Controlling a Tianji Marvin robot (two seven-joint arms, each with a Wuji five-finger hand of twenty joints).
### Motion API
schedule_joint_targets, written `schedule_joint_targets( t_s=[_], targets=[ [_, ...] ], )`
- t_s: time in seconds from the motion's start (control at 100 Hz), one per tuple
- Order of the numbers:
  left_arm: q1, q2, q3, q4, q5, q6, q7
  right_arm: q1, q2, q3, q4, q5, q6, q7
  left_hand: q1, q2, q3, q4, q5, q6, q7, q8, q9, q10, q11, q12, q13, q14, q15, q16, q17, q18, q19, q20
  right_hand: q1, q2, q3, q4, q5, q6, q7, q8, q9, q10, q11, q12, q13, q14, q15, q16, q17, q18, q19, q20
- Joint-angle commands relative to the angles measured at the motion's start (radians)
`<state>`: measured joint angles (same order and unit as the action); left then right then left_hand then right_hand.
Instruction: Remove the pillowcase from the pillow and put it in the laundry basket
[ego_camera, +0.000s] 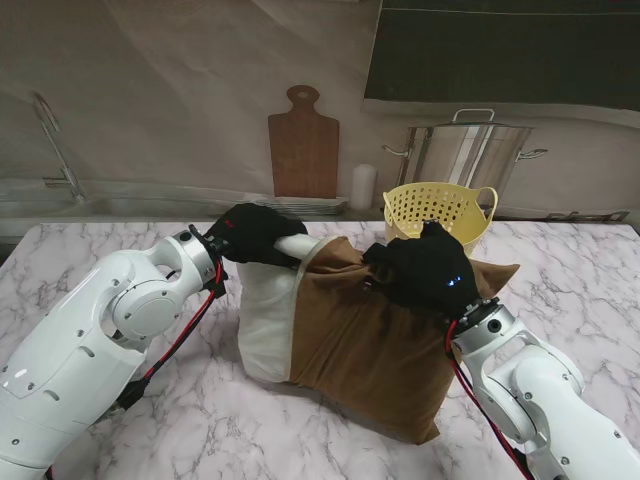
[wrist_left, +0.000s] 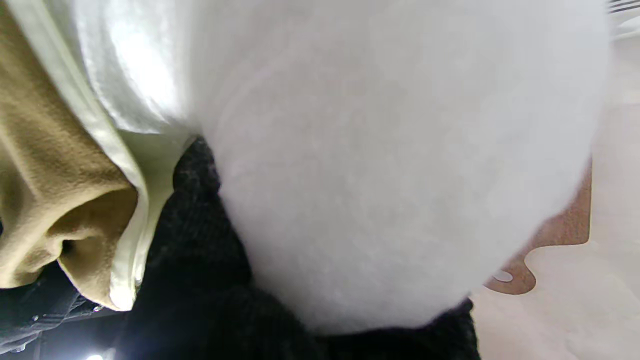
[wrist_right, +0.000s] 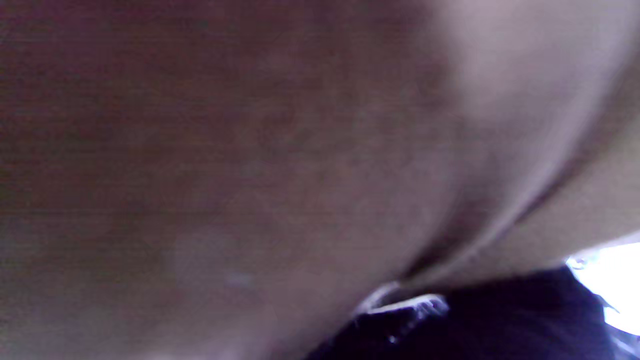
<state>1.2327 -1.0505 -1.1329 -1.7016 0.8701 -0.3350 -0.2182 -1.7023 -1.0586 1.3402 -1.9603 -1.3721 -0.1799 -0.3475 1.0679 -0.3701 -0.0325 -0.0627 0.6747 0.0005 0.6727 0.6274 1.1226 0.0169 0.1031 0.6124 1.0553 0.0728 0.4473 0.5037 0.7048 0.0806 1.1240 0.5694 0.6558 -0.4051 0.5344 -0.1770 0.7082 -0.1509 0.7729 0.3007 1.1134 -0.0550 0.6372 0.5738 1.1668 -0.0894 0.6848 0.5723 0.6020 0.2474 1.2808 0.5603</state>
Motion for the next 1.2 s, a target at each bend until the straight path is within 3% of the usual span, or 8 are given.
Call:
schedule_joint_targets(
  t_s=[0.0,0.22,0.34,0.44,0.58,0.73,1.16,1.19],
  targets=[
    [0.004,0.011,-0.015,0.022,0.012,0.010,-0.022,-0.016,0.006,0.026,0.003,-0.003,0.017,-0.028,0.223,0.038,0.132,0.059,0.011,-0.072,0.118,0.008,0.042,0.011,0.058,0.045,0.039,-0.006,0.082,0.043,-0.004,-0.072,0.061,0.012,0.094,0.019,0.200,0.033,0.051,-0.066,0.132,0.024,0.065,-0.012,0.124,0.044,0.139,-0.010,0.222,0.074,0.007,-0.002,0.033,0.019],
    [0.008,0.011,-0.032,0.025,0.024,0.010,-0.014,-0.010,-0.002,0.033,0.023,0.021,0.031,-0.097,0.222,0.037,0.136,0.060,0.004,-0.081,0.139,0.007,0.038,0.014,0.070,0.058,0.038,-0.004,0.096,0.055,-0.004,-0.080,0.066,0.022,0.056,0.030,0.161,0.027,0.027,-0.053,0.124,0.028,0.037,-0.002,0.091,0.023,0.110,0.003,0.175,0.053,-0.027,0.016,-0.007,0.001],
    [0.009,0.012,-0.041,0.023,0.035,0.004,-0.013,-0.013,0.001,0.039,0.026,0.011,0.033,-0.093,0.223,0.034,0.140,0.061,0.002,-0.086,0.150,0.009,0.038,0.016,0.075,0.065,0.038,-0.003,0.102,0.060,-0.002,-0.084,0.068,0.026,0.025,0.034,0.090,0.036,-0.001,-0.104,0.116,0.061,-0.084,0.007,0.005,-0.012,-0.004,0.019,0.026,0.021,-0.095,0.041,-0.074,-0.019],
    [0.015,0.013,-0.054,0.020,0.048,0.004,-0.012,-0.026,0.003,0.049,0.026,-0.007,0.044,-0.099,0.223,0.033,0.145,0.063,0.002,-0.088,0.156,0.009,0.039,0.020,0.079,0.069,0.039,0.000,0.109,0.064,-0.001,-0.085,0.071,0.030,0.072,0.033,0.101,0.045,0.042,-0.147,0.141,0.097,-0.129,0.017,-0.018,-0.003,-0.039,0.020,-0.039,0.015,-0.115,0.050,-0.093,-0.021],
    [0.025,0.016,-0.078,0.012,0.078,0.000,-0.012,-0.045,-0.001,0.070,0.026,-0.005,0.060,-0.132,0.223,0.033,0.146,0.062,0.000,-0.089,0.160,0.009,0.038,0.020,0.080,0.072,0.036,0.000,0.113,0.067,-0.002,-0.086,0.071,0.033,0.084,0.047,0.151,0.034,0.021,-0.070,0.126,0.076,-0.023,0.015,0.067,0.030,0.069,0.000,0.092,0.069,-0.075,0.031,-0.065,-0.009],
    [0.035,0.017,-0.101,0.001,0.092,0.000,-0.010,-0.071,0.001,0.101,0.018,-0.022,0.073,-0.136,0.223,0.032,0.148,0.062,-0.002,-0.090,0.163,0.007,0.037,0.020,0.080,0.073,0.035,0.000,0.115,0.068,-0.003,-0.085,0.070,0.036,0.122,0.034,0.190,0.021,0.041,-0.063,0.156,0.088,0.033,-0.014,0.189,0.068,0.124,-0.039,0.245,0.088,-0.043,0.025,-0.039,-0.007],
    [0.052,0.019,-0.132,0.001,0.103,0.010,-0.015,-0.158,-0.011,0.175,0.025,-0.016,0.178,-0.160,0.223,0.032,0.152,0.061,-0.004,-0.086,0.166,0.004,0.035,0.022,0.083,0.076,0.031,0.003,0.119,0.071,-0.007,-0.082,0.067,0.044,0.126,0.023,0.207,0.022,0.054,-0.057,0.154,0.093,0.041,-0.007,0.199,0.085,0.122,-0.033,0.285,0.079,-0.040,0.027,-0.030,-0.006],
    [0.053,0.019,-0.134,0.000,0.102,0.010,-0.016,-0.167,-0.013,0.181,0.023,-0.013,0.188,-0.165,0.223,0.032,0.152,0.062,-0.004,-0.085,0.166,0.004,0.030,0.045,0.084,0.075,0.030,0.004,0.119,0.071,-0.008,-0.079,0.067,0.045,0.126,0.022,0.208,0.023,0.054,-0.056,0.154,0.092,0.041,-0.005,0.197,0.085,0.121,-0.031,0.286,0.078,-0.040,0.027,-0.030,-0.005]
  ],
)
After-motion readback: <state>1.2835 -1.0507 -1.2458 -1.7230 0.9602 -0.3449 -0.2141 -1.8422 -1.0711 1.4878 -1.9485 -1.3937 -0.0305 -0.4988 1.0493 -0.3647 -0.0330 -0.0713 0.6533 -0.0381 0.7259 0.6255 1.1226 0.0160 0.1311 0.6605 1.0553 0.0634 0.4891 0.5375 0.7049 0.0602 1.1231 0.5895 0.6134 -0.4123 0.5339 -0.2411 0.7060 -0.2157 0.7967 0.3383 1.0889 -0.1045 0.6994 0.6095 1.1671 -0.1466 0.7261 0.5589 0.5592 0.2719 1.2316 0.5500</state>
